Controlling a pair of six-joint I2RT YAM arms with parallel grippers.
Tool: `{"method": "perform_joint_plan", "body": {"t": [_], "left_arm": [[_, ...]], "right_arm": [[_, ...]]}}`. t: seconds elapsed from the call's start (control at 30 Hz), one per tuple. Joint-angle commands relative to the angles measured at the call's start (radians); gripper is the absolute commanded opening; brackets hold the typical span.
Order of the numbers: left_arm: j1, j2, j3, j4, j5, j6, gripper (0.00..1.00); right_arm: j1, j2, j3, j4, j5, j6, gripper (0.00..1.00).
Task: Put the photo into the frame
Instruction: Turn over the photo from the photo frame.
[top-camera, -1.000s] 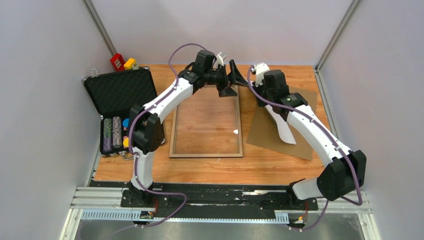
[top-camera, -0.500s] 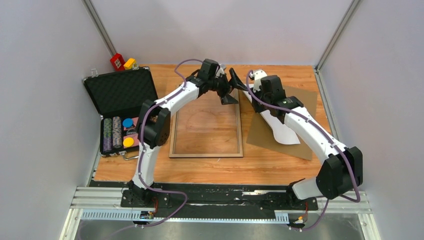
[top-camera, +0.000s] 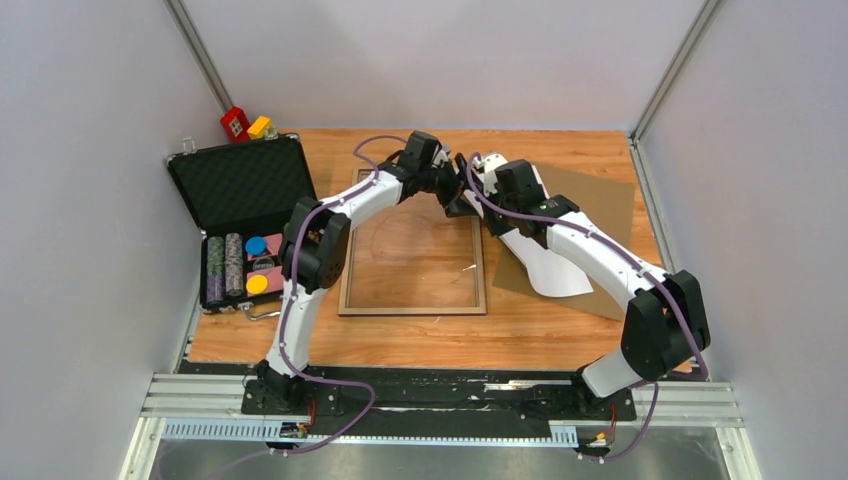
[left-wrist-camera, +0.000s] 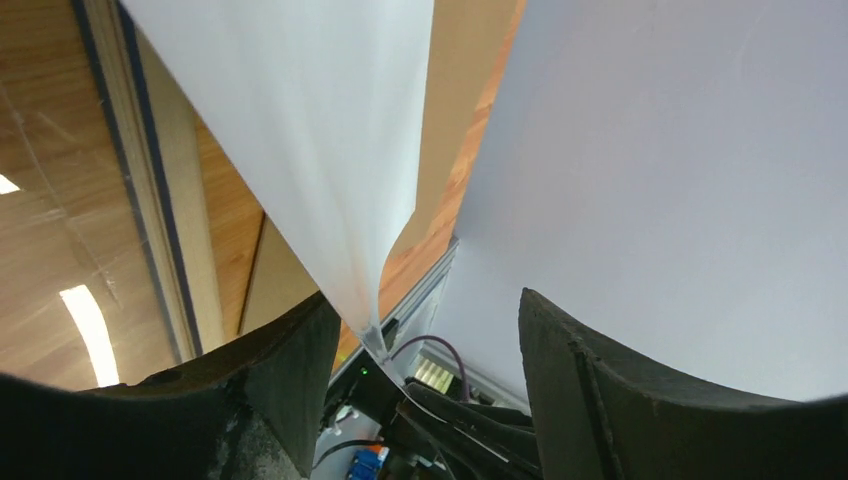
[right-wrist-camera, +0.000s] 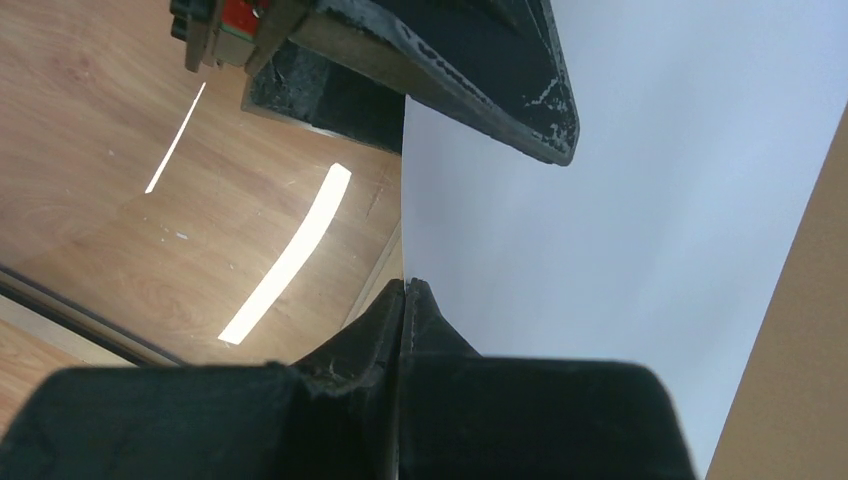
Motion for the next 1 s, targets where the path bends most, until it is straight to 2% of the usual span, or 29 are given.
{"method": "perform_joint_plan", "body": {"t": [0.0, 0.23, 0.4, 0.5, 0.53, 0.6, 0.77, 0.87, 0.97], "left_arm": [[0.002, 0.011, -0.04, 0.077, 0.014, -0.034, 0.67], [0.002, -0.003, -0.115, 0.126, 0.021, -0.055, 0.4], [0.003, -0.002, -0.125, 0.143, 0.023, -0.058, 0.2], [0.002, -0.006, -0.134, 0.15, 0.025, -0.06, 0.09], [0.002, -0.006, -0.138, 0.153, 0.024, -0.06, 0.07], [0.003, -0.008, -0.143, 0.154, 0.024, -0.056, 0.01], [0.005, -0.024, -0.163, 0.152, 0.019, -0.033, 0.0], [0.007, -0.039, -0.17, 0.15, 0.022, 0.012, 0.0], [0.017, -0.056, -0.159, 0.133, 0.038, 0.085, 0.0]], "right_arm": [[0.014, 0.008, 0.016, 0.051, -0.008, 0.02, 0.0], [0.017, 0.015, 0.015, 0.051, -0.026, 0.048, 0.01], [0.026, 0.019, 0.014, 0.051, -0.037, 0.047, 0.06], [0.027, 0.011, 0.008, 0.051, -0.052, 0.045, 0.19], [0.027, 0.006, 0.006, 0.051, -0.058, 0.046, 0.3], [0.028, -0.002, 0.003, 0.05, -0.065, 0.046, 0.42], [0.027, -0.044, 0.006, 0.047, -0.082, 0.044, 0.72], [0.026, -0.068, 0.02, 0.04, -0.07, 0.04, 0.78], [0.022, -0.093, 0.032, 0.037, -0.041, 0.032, 0.81]]}}
